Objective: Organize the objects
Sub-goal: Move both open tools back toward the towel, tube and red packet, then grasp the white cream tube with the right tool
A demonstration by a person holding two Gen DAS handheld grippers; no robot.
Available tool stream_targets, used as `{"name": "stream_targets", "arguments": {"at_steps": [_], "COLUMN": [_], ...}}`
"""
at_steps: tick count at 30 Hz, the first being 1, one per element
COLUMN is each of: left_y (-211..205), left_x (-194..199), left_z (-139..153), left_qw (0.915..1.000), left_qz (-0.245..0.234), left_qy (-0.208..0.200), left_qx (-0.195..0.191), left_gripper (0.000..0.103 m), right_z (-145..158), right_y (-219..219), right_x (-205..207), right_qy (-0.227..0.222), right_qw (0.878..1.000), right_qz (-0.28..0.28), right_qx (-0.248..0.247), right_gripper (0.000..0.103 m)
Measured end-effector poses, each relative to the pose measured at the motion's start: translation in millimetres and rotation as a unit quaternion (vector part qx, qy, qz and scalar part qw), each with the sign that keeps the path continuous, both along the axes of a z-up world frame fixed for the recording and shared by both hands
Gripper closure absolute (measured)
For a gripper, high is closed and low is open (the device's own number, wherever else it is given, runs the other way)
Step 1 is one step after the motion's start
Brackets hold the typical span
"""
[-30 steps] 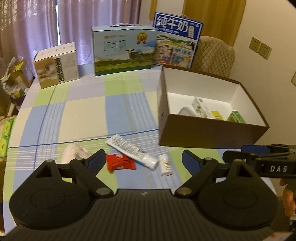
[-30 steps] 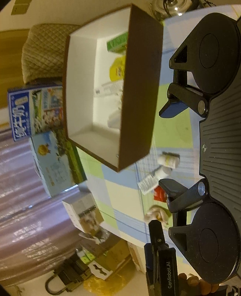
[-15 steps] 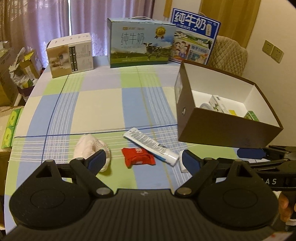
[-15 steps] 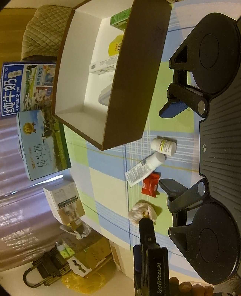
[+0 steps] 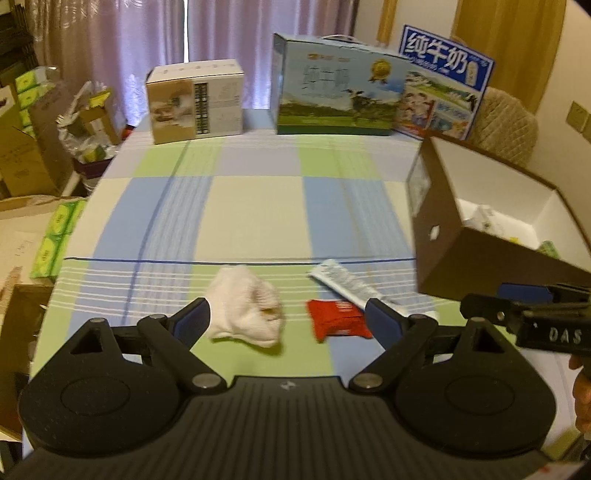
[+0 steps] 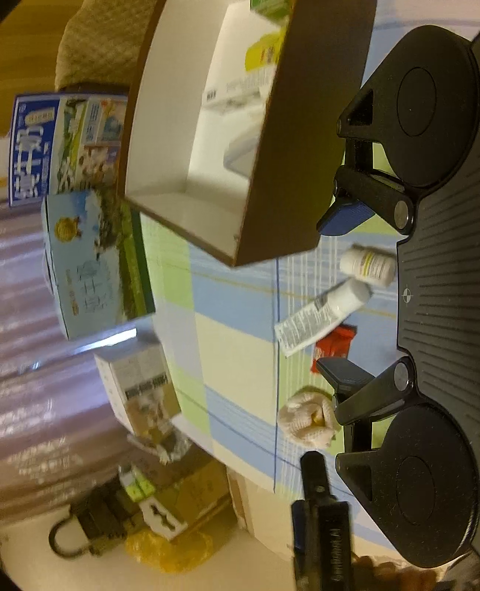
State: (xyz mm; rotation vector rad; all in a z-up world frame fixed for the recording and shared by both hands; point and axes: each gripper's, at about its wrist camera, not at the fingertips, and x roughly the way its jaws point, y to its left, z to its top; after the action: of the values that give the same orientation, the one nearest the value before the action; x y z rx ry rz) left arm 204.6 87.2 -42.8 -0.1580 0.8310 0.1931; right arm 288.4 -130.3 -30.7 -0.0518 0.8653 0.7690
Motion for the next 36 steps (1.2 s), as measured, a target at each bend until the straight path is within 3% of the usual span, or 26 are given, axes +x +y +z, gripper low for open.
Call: {"name": "stream_targets", "arguments": {"at_steps": [5, 9, 10, 12, 18, 36], "left_y": [5, 6, 6, 9, 16, 33], "left_x": [5, 8, 8, 9, 14, 45], "left_z": [-16, -27, -30, -33, -43, -74], "left_qw": [0.9998, 0.9994, 0.9993, 0.9992, 0.9986, 0.9969], "left_qz": [0.003, 0.003, 0.004, 0.007, 0.019, 0.050], "left_qy": [0.022, 0.034, 0.036, 0.040, 0.049, 0.059], "left_qx": [-0.001, 0.001, 0.002, 0.001, 0.003, -0.015], "left_gripper": [0.014, 0.014, 0.014, 0.014, 0.014, 0.014], "right_z": [-31, -36, -37, -40, -51, -86], "right_y": [6, 10, 13, 19, 36, 71], "right_x": [3, 6, 6, 5, 5, 32], "right_qy": [0.024, 0.000, -0.005, -0.007, -0.021, -0.012], "right_qw": [0.999, 0.999, 0.998, 0.998, 0.994, 0.990], "right_qz": [0.034, 0.044, 0.049, 0.065, 0.096, 0.110], "right_qx": [-0.026, -0.027, -0.025, -0.022, -0.045, -0.087], "right_gripper": [0.034, 0.035, 0.037, 0.049, 0.057, 0.067]}}
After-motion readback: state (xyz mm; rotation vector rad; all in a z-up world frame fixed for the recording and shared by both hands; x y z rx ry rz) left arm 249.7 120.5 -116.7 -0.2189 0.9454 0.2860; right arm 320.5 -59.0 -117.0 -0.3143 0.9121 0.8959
